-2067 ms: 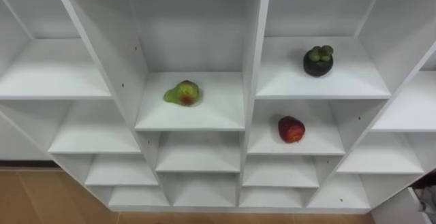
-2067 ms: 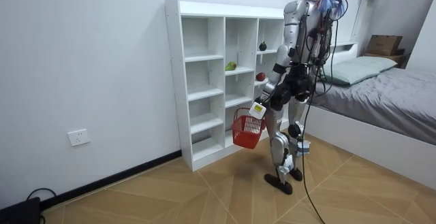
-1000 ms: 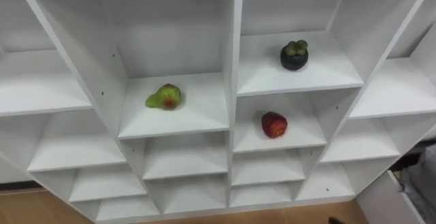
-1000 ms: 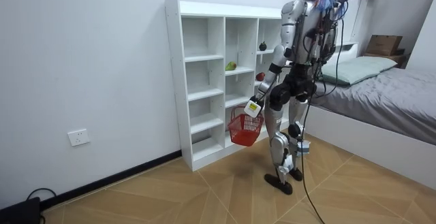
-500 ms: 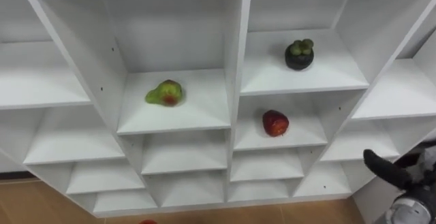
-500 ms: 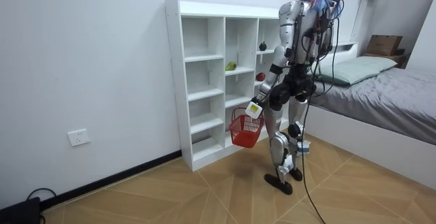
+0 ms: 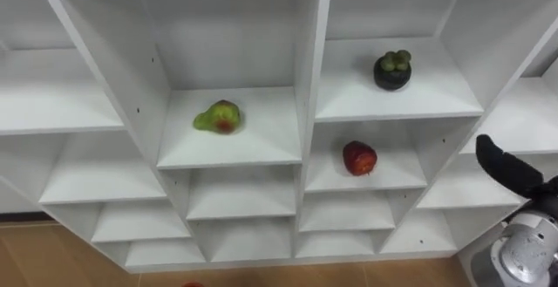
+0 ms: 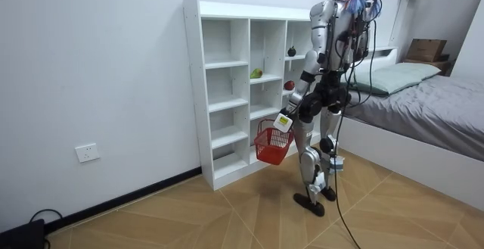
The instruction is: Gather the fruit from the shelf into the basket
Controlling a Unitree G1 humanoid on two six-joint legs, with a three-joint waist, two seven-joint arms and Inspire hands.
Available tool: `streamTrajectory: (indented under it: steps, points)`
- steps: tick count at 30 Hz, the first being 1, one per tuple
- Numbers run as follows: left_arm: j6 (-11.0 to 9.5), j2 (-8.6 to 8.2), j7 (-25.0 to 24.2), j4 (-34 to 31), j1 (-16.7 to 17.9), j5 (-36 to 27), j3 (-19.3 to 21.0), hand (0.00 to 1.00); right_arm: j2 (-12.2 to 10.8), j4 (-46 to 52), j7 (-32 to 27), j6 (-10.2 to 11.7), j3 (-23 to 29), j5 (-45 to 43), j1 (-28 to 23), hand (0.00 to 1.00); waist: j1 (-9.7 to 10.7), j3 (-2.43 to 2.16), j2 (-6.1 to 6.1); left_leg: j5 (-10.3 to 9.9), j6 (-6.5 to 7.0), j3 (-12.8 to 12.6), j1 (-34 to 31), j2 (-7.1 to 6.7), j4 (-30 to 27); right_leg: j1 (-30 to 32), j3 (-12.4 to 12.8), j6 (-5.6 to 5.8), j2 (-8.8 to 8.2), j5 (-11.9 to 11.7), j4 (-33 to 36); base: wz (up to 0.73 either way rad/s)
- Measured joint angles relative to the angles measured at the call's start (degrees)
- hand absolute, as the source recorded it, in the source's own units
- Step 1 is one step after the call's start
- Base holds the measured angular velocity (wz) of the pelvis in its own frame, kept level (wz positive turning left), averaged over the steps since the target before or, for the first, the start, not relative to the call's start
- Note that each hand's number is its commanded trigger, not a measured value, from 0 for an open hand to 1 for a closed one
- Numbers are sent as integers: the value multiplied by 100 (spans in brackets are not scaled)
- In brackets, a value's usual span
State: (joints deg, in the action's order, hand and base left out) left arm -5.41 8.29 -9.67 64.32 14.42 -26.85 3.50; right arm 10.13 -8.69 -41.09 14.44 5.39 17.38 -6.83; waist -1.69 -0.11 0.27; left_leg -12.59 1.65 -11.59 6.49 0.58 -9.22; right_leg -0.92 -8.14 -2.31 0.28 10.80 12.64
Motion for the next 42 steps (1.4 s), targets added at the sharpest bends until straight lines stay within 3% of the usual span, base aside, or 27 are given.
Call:
streamTrajectory:
  steps: [6, 15, 27, 42]
  points:
    - [1, 4, -1, 7, 43, -10, -170, 100, 99, 506, 13, -1, -206, -614, 0, 0, -4, -27, 33, 0, 0, 4, 4, -5, 1, 0, -22, -1, -2, -2, 2, 0]
    - [0, 20, -110, 23, 39, 53, -140, 100, 102, 1202, 596, -6, -261, -1479, 4, 0, -39, -25, -64, 1, 0, -28, 20, -1, -3, -14, -36, -2, -3, -2, 1, 0]
    - [-41, 36, -102, 110, -82, 3, -181, 100, 115, 1589, 752, -83, -586, -1785, 7, 0, -37, 29, -77, 0, -1, -6, 8, 27, 22, -69, -50, -7, 9, -9, -13, 0]
    - [-76, 70, -101, 250, -239, 1, -486, 100, 117, 1622, 817, -83, -761, -1915, 9, 0, -44, 25, -42, 2, -3, -83, 21, 48, 19, -2, 14, -31, 33, -23, -8, -4]
